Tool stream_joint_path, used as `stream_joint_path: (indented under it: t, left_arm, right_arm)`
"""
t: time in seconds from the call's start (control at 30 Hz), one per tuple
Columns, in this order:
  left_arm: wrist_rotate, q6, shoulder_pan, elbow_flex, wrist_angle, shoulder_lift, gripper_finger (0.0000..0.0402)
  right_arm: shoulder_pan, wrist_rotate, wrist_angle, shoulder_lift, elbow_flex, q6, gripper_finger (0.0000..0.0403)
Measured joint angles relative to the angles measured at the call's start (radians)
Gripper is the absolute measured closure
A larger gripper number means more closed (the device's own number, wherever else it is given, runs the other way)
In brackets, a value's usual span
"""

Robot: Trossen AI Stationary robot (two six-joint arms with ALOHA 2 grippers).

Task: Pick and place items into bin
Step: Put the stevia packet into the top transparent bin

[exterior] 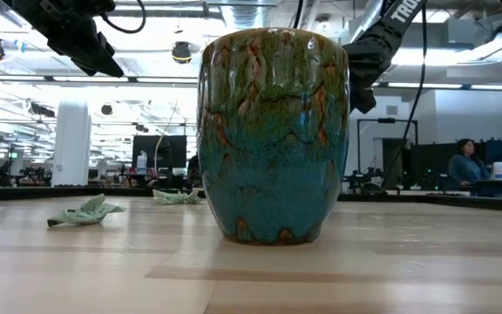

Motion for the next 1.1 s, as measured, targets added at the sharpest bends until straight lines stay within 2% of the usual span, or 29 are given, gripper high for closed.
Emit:
stream_joint_path:
  t: [0.3,0.67,0.9,1.1]
  left_arm:
    - [0.000,0.000,0.000,0.000,0.000,0.000,0.0401]
    - [0.000,0.000,0.000,0.000,0.000,0.000,0.0401]
    - [0.000,0.000,0.000,0.000,0.000,0.000,0.0401]
    - [0.000,0.000,0.000,0.000,0.000,0.000,0.0401]
  right_arm:
    - [0.036,0.058,-0.025,-0.017,0.000,-0.002,0.0402]
    - [0.056,0.226,-0.096,-0.144,0.000,-0.046,0.0403]
    - [-0.005,0.315,-0.091,-0.254,0.000,-0.126,0.0403]
    - [-0.106,0.323,-0.039,-0.325,0.000,-0.158,0.0403]
